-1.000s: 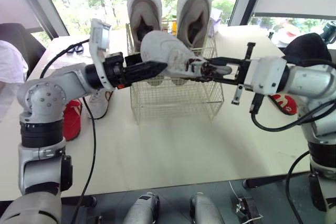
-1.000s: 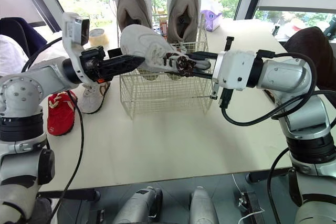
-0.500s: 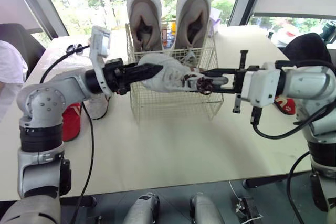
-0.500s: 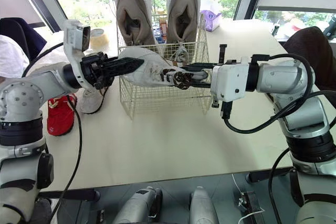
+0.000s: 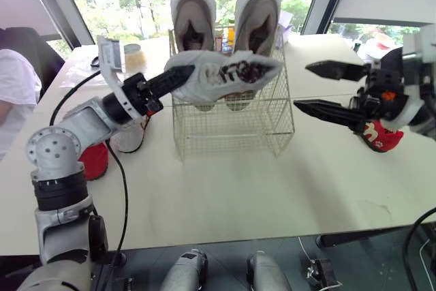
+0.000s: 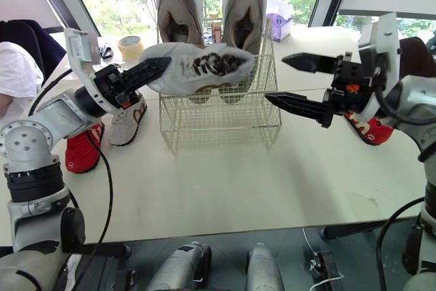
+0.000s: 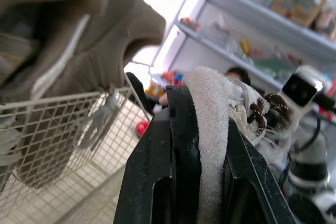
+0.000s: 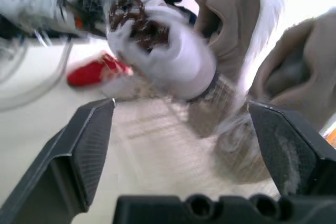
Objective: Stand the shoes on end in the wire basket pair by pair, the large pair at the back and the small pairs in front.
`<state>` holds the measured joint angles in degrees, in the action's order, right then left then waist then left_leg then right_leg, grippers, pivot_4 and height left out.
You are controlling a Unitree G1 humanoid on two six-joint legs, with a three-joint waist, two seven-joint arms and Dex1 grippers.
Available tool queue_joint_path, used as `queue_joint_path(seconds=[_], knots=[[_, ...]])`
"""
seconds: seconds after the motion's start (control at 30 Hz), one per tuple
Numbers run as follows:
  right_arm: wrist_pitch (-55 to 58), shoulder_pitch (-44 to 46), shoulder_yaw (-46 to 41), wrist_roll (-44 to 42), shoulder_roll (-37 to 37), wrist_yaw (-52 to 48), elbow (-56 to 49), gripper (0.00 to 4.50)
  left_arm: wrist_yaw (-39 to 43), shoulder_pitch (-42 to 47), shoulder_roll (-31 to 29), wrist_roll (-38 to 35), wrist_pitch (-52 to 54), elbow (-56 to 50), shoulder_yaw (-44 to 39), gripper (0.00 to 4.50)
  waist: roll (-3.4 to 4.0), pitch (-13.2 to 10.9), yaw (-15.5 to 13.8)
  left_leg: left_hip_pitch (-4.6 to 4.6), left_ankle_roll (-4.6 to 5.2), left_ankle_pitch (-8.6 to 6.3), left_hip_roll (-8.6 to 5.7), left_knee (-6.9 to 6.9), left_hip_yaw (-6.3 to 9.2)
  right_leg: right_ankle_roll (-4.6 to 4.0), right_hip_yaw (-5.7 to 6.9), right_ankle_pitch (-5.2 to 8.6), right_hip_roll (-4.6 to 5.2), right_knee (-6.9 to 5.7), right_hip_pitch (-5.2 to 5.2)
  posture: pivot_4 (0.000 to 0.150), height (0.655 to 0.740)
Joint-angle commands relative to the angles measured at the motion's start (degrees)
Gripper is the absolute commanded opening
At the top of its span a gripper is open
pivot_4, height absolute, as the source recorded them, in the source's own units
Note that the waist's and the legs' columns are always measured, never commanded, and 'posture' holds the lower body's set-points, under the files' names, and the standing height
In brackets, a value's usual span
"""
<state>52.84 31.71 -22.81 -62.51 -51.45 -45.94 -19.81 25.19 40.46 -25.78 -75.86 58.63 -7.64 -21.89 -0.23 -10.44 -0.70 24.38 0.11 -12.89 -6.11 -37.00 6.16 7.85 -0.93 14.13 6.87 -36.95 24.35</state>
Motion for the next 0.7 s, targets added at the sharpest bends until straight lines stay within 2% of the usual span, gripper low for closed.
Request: queue_joint_path(seconds=[0.03, 0.17, 0.3, 0.7], knots=[[3.3, -0.5, -1.5, -13.7, 8.6, 15.7, 0.1, 4.48, -4.4, 0.6, 2.4, -4.8, -3.4, -3.8, -1.8, 0.26, -0.01, 0.0, 0.0, 0.00, 0.00, 0.00, 0.01, -0.02, -0.01, -0.01, -0.01, -0.01, 0.01, 0.00, -0.01, 0.150, 0.7400], [0.9, 0.6, 2.6, -18.6, 20.0, 28.8, -1.1, 4.48, -7.1, 1.6, 5.4, -4.8, -6.7, -3.9, -0.9, 0.26, 0.01, 0.0, 0.1, 0.01, -0.02, 0.02, -0.02, 0.00, -0.05, -0.01, -0.04, -0.02, -0.04, -0.03, 0.06, 0.150, 0.7400], [-4.0, 5.0, 5.9, -17.5, 29.4, 36.3, -0.9, 4.48, -8.1, 1.5, 7.8, -3.4, -8.8, -4.5, 1.2, 0.26, 0.02, 0.0, 0.2, 0.01, -0.05, 0.05, -0.04, 0.00, -0.07, 0.00, -0.04, -0.03, -0.05, -0.04, 0.07, 0.150, 0.7400], [-10.1, 11.6, 8.3, -16.2, 35.9, 41.6, 1.4, 4.48, -7.3, -1.8, 9.5, 3.7, -13.1, -4.8, 6.6, 0.26, 0.02, 0.0, 0.4, 0.01, -0.04, 0.05, -0.04, 0.03, -0.07, -0.01, 0.04, -0.03, -0.10, -0.05, 0.07, 0.150, 0.7400]])
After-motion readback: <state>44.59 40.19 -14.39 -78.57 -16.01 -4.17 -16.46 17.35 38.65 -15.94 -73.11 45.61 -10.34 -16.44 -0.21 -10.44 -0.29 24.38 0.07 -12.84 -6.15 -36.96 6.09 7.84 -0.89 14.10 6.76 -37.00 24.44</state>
